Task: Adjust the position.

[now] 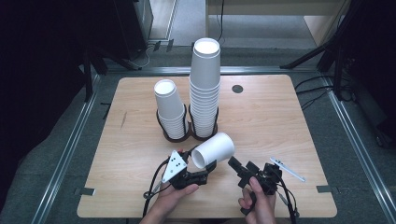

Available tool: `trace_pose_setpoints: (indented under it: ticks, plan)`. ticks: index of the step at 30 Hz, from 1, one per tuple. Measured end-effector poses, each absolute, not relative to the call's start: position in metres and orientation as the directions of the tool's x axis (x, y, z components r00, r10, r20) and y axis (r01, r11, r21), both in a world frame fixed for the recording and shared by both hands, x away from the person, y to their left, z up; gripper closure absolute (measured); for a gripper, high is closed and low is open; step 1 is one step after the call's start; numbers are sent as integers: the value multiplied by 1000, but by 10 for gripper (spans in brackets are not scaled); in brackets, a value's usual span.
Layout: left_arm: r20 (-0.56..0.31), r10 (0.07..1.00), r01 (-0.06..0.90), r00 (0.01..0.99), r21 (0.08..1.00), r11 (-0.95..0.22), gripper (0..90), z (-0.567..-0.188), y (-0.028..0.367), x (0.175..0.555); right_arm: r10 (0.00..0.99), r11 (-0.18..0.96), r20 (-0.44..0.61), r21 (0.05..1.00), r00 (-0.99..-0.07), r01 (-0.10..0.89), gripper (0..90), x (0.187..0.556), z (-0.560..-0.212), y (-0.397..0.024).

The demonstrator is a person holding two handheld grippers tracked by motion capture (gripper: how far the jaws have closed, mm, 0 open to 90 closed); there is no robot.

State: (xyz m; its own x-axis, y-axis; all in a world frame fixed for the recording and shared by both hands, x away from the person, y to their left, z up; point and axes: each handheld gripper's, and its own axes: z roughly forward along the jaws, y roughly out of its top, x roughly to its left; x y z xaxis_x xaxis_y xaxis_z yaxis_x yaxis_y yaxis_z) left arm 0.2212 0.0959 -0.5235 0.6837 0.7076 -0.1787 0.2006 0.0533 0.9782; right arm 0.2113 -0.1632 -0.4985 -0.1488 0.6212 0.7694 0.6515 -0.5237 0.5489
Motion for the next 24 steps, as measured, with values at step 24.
trace_pose_setpoints:
  ticks: [24]
  plan:
    - [-169,714,171,679,983,70,222,-523,92,218,213,-762,965,65,154,644,0,216,-498,-140]
